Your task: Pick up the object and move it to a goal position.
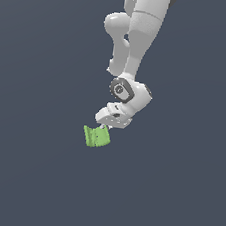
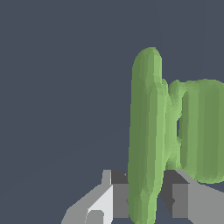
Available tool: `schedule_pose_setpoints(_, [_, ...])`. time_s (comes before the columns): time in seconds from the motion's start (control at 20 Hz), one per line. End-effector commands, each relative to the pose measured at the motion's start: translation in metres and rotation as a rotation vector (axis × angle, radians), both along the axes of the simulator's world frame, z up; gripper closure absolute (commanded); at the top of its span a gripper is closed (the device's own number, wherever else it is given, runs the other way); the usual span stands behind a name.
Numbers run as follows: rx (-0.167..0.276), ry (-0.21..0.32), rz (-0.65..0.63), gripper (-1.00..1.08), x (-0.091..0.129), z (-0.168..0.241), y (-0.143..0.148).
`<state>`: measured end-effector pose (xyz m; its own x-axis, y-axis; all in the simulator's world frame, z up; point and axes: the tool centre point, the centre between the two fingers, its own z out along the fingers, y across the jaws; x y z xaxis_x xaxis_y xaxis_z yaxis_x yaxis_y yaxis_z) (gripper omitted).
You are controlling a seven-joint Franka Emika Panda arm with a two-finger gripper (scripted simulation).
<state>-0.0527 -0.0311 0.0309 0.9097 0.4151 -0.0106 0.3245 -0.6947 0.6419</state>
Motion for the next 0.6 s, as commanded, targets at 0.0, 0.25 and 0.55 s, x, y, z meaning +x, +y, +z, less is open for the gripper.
schedule_pose_setpoints(0.0, [-0.015,0.006,-0.019,1.08,0.000,-0.008,-0.012])
schedule_pose_setpoints(0.25, [-0.015,0.006,-0.019,1.08,0.000,-0.008,-0.012])
schedule_pose_setpoints(0.55, [0.000,0.001,-0.001,1.08,0.001,0.004,-0.010])
